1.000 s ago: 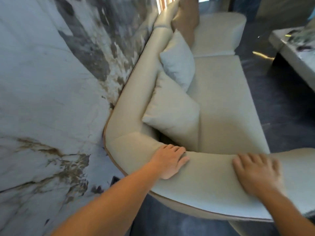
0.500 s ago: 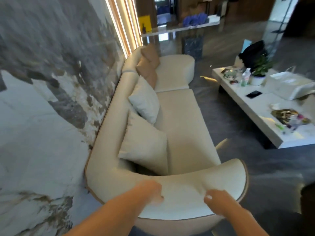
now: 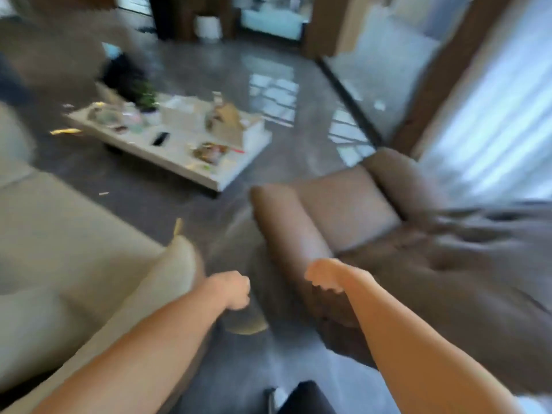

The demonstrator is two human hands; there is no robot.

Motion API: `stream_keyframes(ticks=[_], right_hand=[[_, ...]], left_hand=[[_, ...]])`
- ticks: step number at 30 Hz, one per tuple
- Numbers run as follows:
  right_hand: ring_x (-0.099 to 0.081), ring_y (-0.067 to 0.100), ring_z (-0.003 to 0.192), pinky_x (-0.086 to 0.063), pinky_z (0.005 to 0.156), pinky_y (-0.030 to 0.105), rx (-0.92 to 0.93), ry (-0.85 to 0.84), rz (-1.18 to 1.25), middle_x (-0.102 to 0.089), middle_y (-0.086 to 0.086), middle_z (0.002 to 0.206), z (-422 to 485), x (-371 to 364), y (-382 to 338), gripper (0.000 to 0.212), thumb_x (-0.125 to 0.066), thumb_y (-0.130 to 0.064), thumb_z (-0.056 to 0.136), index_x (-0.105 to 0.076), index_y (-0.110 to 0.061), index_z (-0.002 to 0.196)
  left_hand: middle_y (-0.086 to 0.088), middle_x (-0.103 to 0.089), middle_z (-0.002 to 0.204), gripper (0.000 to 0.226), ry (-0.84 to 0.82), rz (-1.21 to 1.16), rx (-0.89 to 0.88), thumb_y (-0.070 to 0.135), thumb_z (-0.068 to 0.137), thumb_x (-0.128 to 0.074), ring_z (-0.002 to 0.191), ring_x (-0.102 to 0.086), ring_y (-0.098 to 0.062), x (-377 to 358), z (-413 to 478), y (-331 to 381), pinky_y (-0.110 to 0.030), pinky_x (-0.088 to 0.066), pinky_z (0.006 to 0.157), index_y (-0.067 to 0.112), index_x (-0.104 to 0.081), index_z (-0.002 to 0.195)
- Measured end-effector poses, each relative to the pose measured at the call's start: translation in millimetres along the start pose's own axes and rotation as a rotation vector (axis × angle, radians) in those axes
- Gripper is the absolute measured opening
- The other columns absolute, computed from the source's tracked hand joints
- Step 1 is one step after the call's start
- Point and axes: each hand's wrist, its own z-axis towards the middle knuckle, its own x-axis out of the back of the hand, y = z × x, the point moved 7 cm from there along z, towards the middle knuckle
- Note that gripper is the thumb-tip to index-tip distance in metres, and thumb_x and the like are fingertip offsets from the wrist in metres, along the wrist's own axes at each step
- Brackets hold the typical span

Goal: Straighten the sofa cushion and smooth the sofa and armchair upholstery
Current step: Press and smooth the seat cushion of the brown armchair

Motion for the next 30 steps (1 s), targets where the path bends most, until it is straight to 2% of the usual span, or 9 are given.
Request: stream_keyframes(ticks=[4,6,9,12,15,17,20,27,30], right_hand=[[-0.064,0.028,0.100,-0.051,0.086,0.036,-0.235,0.117,0.108,-0.066,0.012,0.120,-34.7,47.7,130.7,0.037,-0.055,-0.027,0.089,-0.064,-0.010,0.120],[-0.060,0.033,0.113,-0.049,0.093,0.039,-0.329,0.161,0.082,-0.064,0.015,0.124,-41.6,63.5,189.9,0.038,-0.052,-0.029,0.087,-0.064,-0.011,0.118],[-0.054,0.035,0.118,-0.047,0.099,0.042,-0.397,0.222,0.081,-0.058,0.011,0.131,-44.0,83.9,268.2,0.045,-0.050,-0.038,0.086,-0.057,-0.020,0.127],[-0.038,0.032,0.131,-0.032,0.105,0.053,-0.378,0.330,-0.117,-0.052,0.005,0.138,-41.2,113.0,323.5,0.049,-0.046,-0.049,0.087,-0.050,-0.033,0.133],[-0.010,0.034,0.147,-0.003,0.112,0.066,-0.280,0.344,-0.318,-0.028,0.002,0.159,-34.0,123.7,360.8,0.056,-0.032,-0.061,0.091,-0.038,-0.041,0.143],[0.001,0.035,0.150,0.007,0.113,0.066,-0.206,0.374,-0.382,-0.013,0.001,0.165,-31.6,121.9,379.3,0.063,-0.019,-0.069,0.088,-0.027,-0.047,0.147],[-0.005,0.036,0.149,0.006,0.113,0.066,-0.110,0.430,-0.421,-0.021,0.003,0.163,-24.7,128.5,394.9,0.068,-0.011,-0.072,0.085,-0.027,-0.048,0.146],[-0.034,0.034,0.135,-0.006,0.112,0.063,-0.056,0.373,-0.447,-0.046,0.004,0.147,9.4,152.2,438.9,0.071,-0.011,-0.072,0.083,-0.031,-0.044,0.145],[-0.042,0.034,0.126,-0.010,0.110,0.063,-0.029,0.366,-0.446,-0.054,0.006,0.138,17.0,155.7,458.0,0.075,-0.010,-0.074,0.081,-0.036,-0.040,0.143]], left_hand=[[-0.012,-0.068,0.110,0.029,-0.036,0.006,-0.161,0.028,0.087,-0.047,0.094,-0.064,-0.034,36.0,23.6,99.1,-0.033,-0.051,0.076,0.018,-0.070,0.102],[-0.011,-0.066,0.111,0.027,-0.047,-0.022,-0.231,0.030,0.088,-0.048,0.095,-0.063,-0.032,44.0,45.8,147.2,-0.031,-0.046,0.073,0.020,-0.069,0.101],[-0.008,-0.064,0.119,0.027,-0.055,-0.096,-0.276,0.033,0.091,-0.048,0.104,-0.059,-0.031,51.4,83.0,208.1,-0.035,-0.048,0.084,0.022,-0.066,0.107],[-0.009,-0.057,0.129,0.036,-0.045,-0.220,-0.232,0.043,0.094,-0.047,0.110,-0.056,-0.031,57.3,130.9,262.6,-0.041,-0.047,0.093,0.022,-0.057,0.121],[-0.014,-0.044,0.143,0.057,-0.057,-0.452,-0.039,0.055,0.094,-0.041,0.124,-0.047,-0.035,53.4,176.8,306.2,-0.047,-0.040,0.104,0.020,-0.042,0.139],[-0.017,-0.027,0.153,0.070,-0.095,-0.610,0.153,0.064,0.092,-0.033,0.134,-0.036,-0.041,41.1,198.8,331.8,-0.052,-0.031,0.111,0.026,-0.025,0.150],[-0.016,-0.017,0.159,0.077,-0.107,-0.731,0.336,0.076,0.086,-0.020,0.140,-0.020,-0.049,29.0,215.8,362.0,-0.058,-0.017,0.114,0.038,-0.011,0.152],[-0.010,-0.023,0.158,0.077,-0.050,-0.780,0.485,0.078,0.084,-0.018,0.143,-0.015,-0.041,14.3,220.9,394.2,-0.071,-0.009,0.109,0.041,-0.012,0.151],[-0.010,-0.023,0.158,0.080,-0.049,-0.820,0.541,0.080,0.082,-0.018,0.143,-0.018,-0.039,17.0,228.1,409.7,-0.068,-0.010,0.111,0.041,-0.013,0.151]])
